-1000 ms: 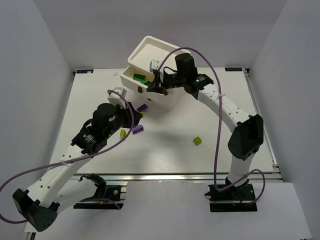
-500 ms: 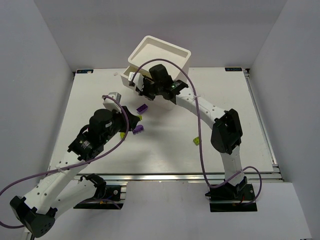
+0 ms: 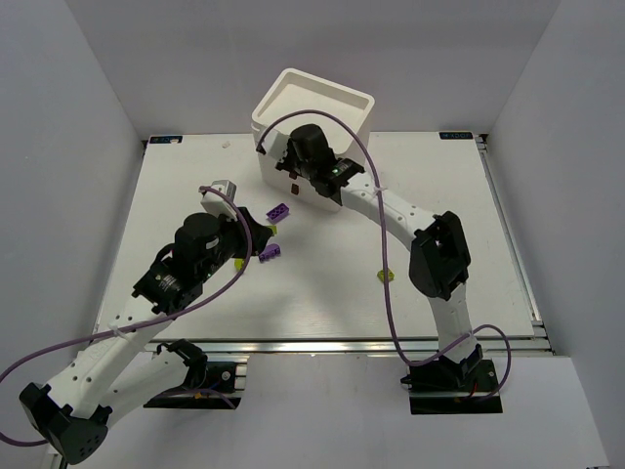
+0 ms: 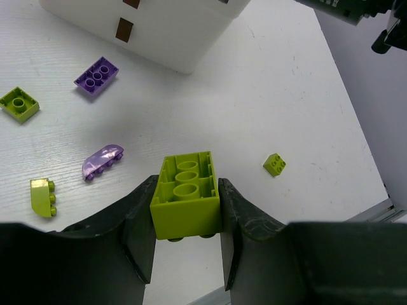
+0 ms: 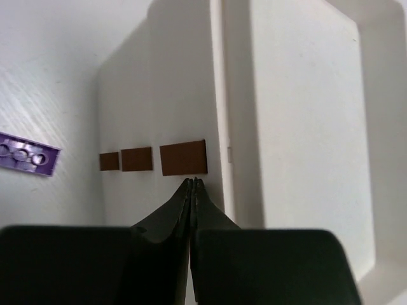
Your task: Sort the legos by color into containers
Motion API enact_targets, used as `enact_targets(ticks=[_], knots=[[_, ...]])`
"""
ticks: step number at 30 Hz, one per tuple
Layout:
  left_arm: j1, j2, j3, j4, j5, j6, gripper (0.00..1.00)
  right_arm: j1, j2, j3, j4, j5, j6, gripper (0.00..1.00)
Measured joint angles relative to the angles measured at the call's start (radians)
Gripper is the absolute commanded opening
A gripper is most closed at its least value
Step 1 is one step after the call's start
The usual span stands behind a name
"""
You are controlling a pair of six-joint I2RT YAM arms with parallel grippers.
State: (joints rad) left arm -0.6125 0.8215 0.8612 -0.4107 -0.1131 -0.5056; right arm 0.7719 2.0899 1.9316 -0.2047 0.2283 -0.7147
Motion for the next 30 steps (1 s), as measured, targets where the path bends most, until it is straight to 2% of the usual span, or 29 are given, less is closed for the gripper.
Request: enact_targets(ticks=[9,13,14,15,17,18,19,21,23,26,30], knots=[[0.0,0.002,-0.005,0.005,-0.001,-0.001,0.0,0.003,0.014,-0.013,0.085,0.086,-0.056,0.0],[0.0,0.002,-0.024,0.032,0.002,-0.007,0.0,-0.008,0.016,-0.013,0.045,0.018,-0.047,0.0],[0.0,0.002,-0.032,0.042,0.006,-0.008,0.0,-0.016,0.012,-0.013,0.021,-0.042,-0.039,0.04],[0.0,0.005,-0.039,0.048,0.013,-0.01,0.0,-0.026,0.002,-0.016,-0.011,-0.111,-0.026,0.17],[0.0,0.019,-0.047,0.064,0.027,-0.011,0.0,-0.045,-0.043,-0.045,-0.077,-0.271,0.002,0.34],[0.0,0.033,-0.05,0.076,0.04,-0.011,0.0,-0.056,-0.075,-0.061,-0.116,-0.352,0.016,0.47],[0.0,0.049,-0.05,0.085,0.051,-0.01,0.0,-0.068,-0.109,-0.07,-0.158,-0.436,0.034,0.67],[0.0,0.083,-0.05,0.105,0.091,0.001,0.0,-0.095,-0.187,-0.083,-0.212,-0.591,0.075,0.76],[0.0,0.127,-0.051,0.118,0.141,0.021,0.0,-0.118,-0.266,-0.101,-0.218,-0.71,0.117,0.77],[0.0,0.228,-0.052,0.139,0.217,0.068,0.0,-0.169,-0.428,-0.213,-0.19,-0.853,0.199,0.73],[0.0,0.435,-0.052,0.154,0.3,0.142,0.0,-0.243,-0.622,-0.424,-0.084,-0.905,0.301,0.37]])
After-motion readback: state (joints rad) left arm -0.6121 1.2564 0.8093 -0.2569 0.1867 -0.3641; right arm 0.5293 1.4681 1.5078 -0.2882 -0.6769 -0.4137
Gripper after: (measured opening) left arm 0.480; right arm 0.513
